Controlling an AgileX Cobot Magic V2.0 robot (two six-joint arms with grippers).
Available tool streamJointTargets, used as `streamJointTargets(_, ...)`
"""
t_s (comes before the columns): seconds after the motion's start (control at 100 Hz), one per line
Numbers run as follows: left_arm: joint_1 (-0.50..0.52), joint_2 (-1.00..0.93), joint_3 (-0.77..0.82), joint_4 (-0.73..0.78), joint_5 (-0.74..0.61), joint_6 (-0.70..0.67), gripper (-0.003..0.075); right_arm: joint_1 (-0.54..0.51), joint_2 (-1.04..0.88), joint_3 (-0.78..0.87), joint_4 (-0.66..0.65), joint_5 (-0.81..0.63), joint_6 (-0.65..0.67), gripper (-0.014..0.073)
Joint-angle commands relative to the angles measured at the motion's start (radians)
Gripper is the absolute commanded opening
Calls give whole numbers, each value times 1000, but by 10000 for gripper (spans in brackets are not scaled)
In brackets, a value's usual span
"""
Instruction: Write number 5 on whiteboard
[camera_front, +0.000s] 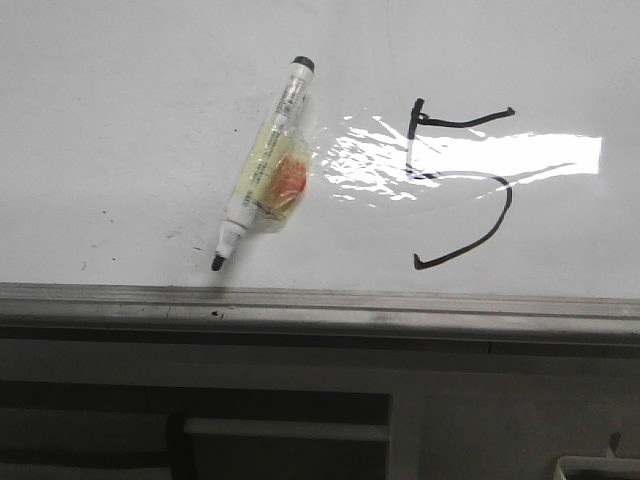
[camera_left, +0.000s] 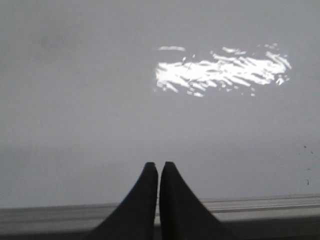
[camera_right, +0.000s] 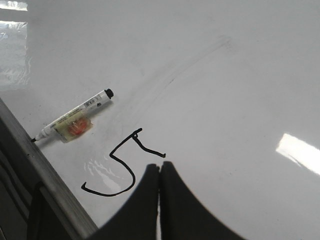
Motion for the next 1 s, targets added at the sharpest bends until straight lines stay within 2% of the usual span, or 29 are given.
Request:
streamJointTargets(0.0, 8, 9, 24, 1, -82, -72, -20, -2, 23, -22, -55, -33, 2, -43)
streamJointTargets(0.36, 8, 8, 22, 50, 71, -72, -20, -2, 23, -22, -55, -33, 2, -43)
streamJointTargets(0.99, 8, 8, 22, 50, 69, -72, -20, -2, 23, -22, -55, -33, 2, -43)
